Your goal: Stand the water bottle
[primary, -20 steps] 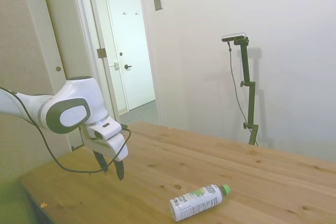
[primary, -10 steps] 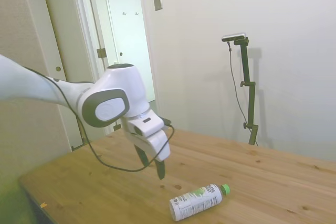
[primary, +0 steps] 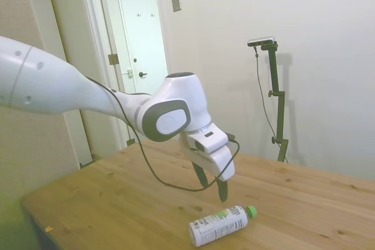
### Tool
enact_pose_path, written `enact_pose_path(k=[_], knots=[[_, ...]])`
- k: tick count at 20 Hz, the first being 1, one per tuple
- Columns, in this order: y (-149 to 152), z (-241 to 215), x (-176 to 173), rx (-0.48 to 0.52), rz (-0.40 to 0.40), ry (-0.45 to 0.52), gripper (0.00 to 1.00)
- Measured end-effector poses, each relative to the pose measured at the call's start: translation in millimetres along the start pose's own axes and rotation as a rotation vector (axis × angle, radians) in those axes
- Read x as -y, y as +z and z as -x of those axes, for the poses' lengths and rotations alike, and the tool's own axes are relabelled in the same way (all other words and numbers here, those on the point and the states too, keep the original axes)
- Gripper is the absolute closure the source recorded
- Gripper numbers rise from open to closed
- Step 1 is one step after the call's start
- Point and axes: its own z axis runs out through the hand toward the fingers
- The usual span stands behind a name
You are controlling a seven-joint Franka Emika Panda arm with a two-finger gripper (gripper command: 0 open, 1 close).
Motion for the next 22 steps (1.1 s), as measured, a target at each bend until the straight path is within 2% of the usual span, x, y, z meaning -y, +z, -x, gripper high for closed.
enact_pose_path(k=[6, 17, 18, 22], knots=[[33.3, -23.7, 13.7, -0.014, 0.052, 0.052, 0.0], [78.7, -27.1, 25.3, -0.017, 0.119, 0.074, 0.0], [81.9, -28.3, 24.5, -0.016, 0.124, 0.076, 1.0], [85.4, -32.3, 23.9, -0.02, 0.129, 0.081, 1.0]])
